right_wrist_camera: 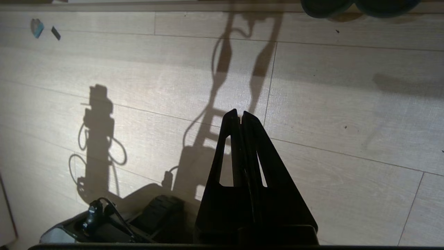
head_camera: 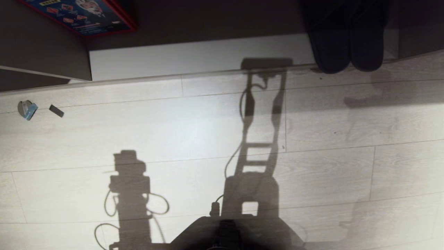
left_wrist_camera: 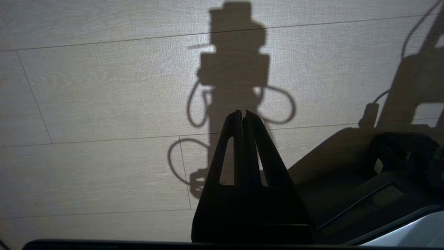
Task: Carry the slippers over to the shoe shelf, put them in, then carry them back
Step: Pick up the slippers in the shoe cabinet
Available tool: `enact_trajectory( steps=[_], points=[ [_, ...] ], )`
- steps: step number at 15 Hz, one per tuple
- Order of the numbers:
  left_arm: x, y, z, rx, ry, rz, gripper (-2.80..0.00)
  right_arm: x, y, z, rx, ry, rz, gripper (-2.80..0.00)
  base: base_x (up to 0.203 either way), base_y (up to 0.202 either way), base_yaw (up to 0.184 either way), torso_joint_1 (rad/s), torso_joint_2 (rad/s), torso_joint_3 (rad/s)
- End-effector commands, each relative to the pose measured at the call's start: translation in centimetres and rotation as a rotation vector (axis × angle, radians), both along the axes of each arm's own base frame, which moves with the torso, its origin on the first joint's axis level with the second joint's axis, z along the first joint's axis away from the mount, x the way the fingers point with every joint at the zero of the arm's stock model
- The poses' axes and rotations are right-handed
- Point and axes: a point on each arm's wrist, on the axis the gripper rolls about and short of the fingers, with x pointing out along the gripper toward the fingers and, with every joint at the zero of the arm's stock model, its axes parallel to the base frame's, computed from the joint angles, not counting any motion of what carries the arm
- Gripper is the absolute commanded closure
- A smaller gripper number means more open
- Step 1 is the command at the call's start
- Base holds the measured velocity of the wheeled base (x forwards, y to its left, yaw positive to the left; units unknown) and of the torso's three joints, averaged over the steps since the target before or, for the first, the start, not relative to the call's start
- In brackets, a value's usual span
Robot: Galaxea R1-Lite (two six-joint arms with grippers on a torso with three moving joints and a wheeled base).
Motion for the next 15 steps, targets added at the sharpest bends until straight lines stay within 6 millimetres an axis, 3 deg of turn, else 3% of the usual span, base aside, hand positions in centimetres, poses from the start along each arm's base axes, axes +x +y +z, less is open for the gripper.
enact_trajectory(
  steps=[1,5,8,15],
  points=[
    [0.0,0.0,0.0,-0.001,0.0,0.001,0.0,-2.6,0.1,-1.2,-0.004,-0.073,0.003,0.0,0.0,0.0,0.0,0.0,0.0,0.0],
    [0.0,0.0,0.0,-0.001,-0.002,0.002,0.0,-6.0,0.1,-3.8,0.023,-0.147,-0.076,0.0,0.0,0.0,0.0,0.0,0.0,0.0],
    [0.0,0.0,0.0,-0.001,-0.002,0.0,0.0,-7.6,-0.2,-7.7,0.051,-0.181,-0.147,0.0,0.0,0.0,0.0,0.0,0.0,0.0],
    [0.0,0.0,0.0,-0.001,-0.002,0.001,0.0,-5.2,-0.7,-16.8,0.059,0.032,-0.336,0.0,0.0,0.0,0.0,0.0,0.0,0.0]
  ],
)
